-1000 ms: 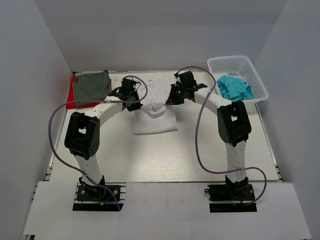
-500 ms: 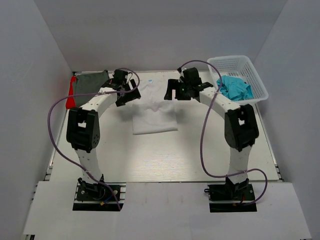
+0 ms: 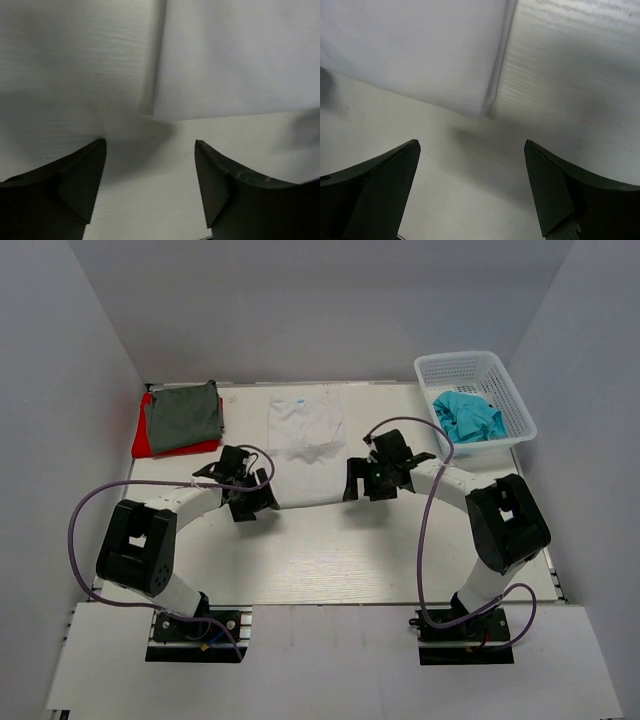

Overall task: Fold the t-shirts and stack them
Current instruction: Grab one side of the 2/3 rectangular tshirt with both arms, then fold the long partially folded tshirt into a neat square

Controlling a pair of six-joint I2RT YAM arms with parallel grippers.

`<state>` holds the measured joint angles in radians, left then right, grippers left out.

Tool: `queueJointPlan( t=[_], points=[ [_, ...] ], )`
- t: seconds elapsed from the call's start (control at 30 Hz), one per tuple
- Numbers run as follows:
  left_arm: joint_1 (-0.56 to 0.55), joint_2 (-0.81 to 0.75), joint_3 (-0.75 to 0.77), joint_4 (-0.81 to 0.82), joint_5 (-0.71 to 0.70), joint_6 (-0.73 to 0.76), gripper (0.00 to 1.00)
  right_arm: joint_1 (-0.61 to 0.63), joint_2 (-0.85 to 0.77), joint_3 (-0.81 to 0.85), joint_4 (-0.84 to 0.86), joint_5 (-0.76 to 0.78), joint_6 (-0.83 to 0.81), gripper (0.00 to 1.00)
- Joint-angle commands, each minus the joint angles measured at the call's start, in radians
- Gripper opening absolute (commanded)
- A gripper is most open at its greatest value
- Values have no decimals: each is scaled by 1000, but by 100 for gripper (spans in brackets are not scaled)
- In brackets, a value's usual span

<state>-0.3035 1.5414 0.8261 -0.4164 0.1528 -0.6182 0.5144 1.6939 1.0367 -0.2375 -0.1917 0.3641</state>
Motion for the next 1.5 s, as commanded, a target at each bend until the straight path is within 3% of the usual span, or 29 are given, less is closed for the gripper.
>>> queueJointPlan(
  t=[0.0, 0.23, 0.47, 0.5, 0.53, 0.57, 0.6, 0.67, 0.7, 0.73, 0.83, 1.1, 1.27, 1.47],
  points=[
    [-3, -20, -12, 76, 21, -35, 79, -5, 3, 14, 43, -46, 57, 90],
    [-3, 54, 16, 93, 2, -35, 60, -7, 73, 16, 98, -48, 119, 90],
    [-3, 144, 82, 71, -10, -35, 28, -10, 130, 26, 122, -38, 177, 84],
    [-3, 160, 82, 71, -10, -35, 17, -8, 139, 23, 138, -26, 190, 80],
    [-3, 172, 82, 71, -10, -35, 14, -11, 148, 22, 148, -35, 202, 72],
    [-3, 172, 93, 58, -19, -35, 11, -11, 153, 26, 155, -37, 210, 61],
    [-3, 199, 103, 48, -19, -35, 0, -11, 168, 31, 150, -40, 220, 43],
    [-3, 209, 125, 25, -19, -11, 0, -7, 168, 25, 156, -41, 236, 24],
    [-3, 220, 125, 25, -10, -11, 0, -8, 159, 20, 162, -48, 240, 6],
    [-3, 220, 125, 25, -10, -11, 0, -8, 155, 8, 170, -51, 242, 0],
    [-3, 191, 113, 34, -8, -11, 0, -5, 130, -15, 181, -29, 227, 0],
    [-34, -130, -53, -117, -32, -32, 0, 16, -75, -138, 34, -55, 113, 0],
    [-81, -408, -71, -263, 97, -43, 0, 39, -342, -164, -216, -118, 27, 0],
    [-102, -570, -1, -363, 88, -63, 0, 36, -471, -153, -258, -184, -43, 0]
  ],
)
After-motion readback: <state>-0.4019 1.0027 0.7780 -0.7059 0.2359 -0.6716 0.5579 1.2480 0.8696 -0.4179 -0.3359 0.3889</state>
